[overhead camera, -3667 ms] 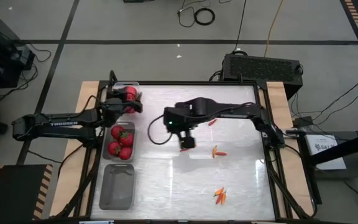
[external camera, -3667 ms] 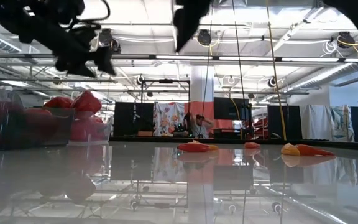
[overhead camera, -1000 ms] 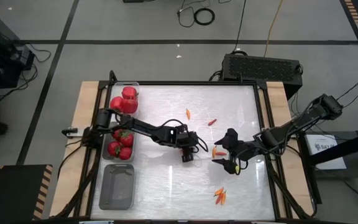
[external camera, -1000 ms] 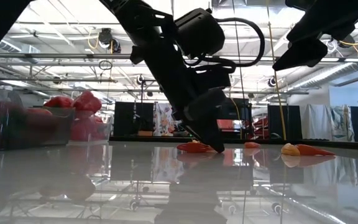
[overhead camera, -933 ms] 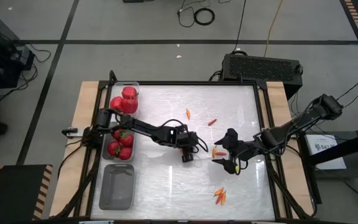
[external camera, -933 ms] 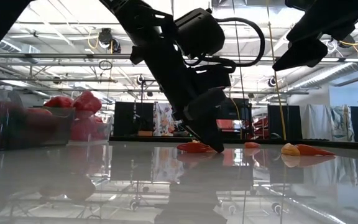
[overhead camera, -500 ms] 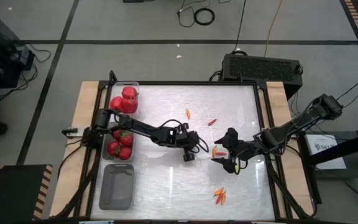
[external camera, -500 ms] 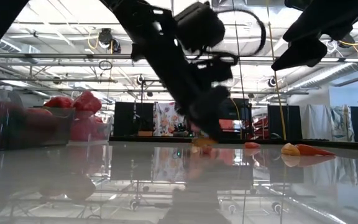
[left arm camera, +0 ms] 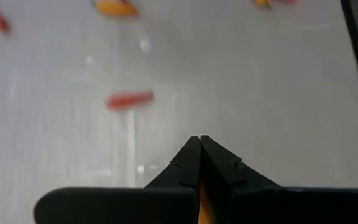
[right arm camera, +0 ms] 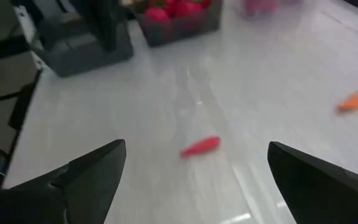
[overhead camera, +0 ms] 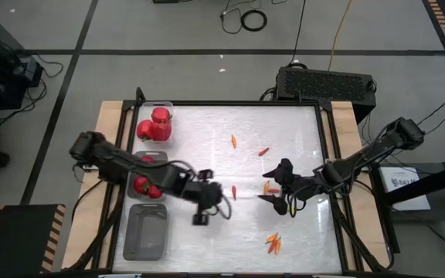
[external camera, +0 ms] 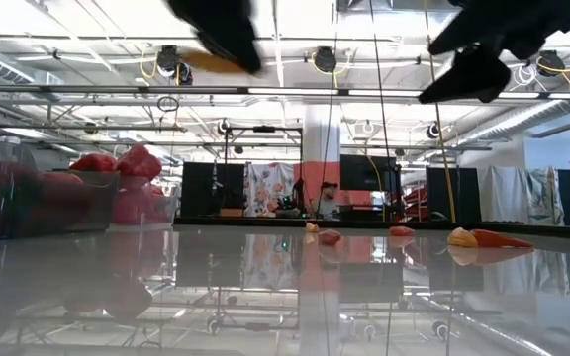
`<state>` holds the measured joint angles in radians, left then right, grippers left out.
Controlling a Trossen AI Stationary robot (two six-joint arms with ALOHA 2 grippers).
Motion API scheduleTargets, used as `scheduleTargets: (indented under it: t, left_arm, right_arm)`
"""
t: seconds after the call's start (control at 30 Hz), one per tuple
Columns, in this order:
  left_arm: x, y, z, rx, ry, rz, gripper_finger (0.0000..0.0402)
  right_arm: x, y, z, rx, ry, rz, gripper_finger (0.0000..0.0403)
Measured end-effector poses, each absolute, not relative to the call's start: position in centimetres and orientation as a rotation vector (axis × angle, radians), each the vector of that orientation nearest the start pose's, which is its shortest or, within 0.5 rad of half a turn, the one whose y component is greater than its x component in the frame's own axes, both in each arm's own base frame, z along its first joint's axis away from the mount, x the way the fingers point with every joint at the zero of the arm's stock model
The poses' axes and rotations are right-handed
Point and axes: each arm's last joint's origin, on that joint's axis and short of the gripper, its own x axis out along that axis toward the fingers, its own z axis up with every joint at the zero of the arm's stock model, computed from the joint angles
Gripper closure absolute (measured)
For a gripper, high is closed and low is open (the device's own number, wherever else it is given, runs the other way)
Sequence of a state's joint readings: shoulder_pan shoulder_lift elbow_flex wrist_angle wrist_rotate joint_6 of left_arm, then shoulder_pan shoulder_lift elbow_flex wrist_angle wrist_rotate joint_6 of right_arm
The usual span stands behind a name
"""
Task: Sort produce into baskets
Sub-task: Put the center orange chili pepper into the bottom black transparent bin
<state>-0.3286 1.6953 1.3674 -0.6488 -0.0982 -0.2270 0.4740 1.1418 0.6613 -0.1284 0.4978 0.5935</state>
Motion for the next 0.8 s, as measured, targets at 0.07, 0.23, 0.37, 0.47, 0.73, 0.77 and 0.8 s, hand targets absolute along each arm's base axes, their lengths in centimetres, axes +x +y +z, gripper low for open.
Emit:
scheduleTargets:
  t: [0.07,0.23,0.37,0.47,0.73,0.77,0.8]
  left_arm:
    - [32.0,-12.6,27.2,-0.05,1.022,-0.083,0.0392]
    - [27.3,-16.0,28.2,-0.212,1.18,0.001,0.0391]
    - [24.7,-16.9,28.5,-0.24,1.282,0.07,0.0391]
    - [23.6,-17.2,28.3,-0.319,1.314,0.206,0.0391]
    - [22.4,-19.3,27.5,-0.503,1.345,0.356,0.0391]
    - [22.3,-19.6,27.4,-0.524,1.355,0.37,0.0391]
    - [22.1,-19.9,27.2,-0.541,1.365,0.385,0.0391]
  right_arm:
    - [21.9,9.7,22.8,0.271,0.49,-0.158,0.0019]
    - [23.3,10.5,22.1,0.204,0.462,-0.08,0.0019]
    - [24.0,11.1,21.3,0.182,0.482,0.004,0.0019]
    - [24.2,11.7,20.7,0.207,0.524,0.087,0.0019]
    - [23.6,13.4,20.3,0.176,0.487,0.035,0.0019]
    - [23.5,13.6,20.3,0.183,0.486,0.035,0.0019]
    - [23.4,13.8,20.3,0.194,0.487,0.04,0.0019]
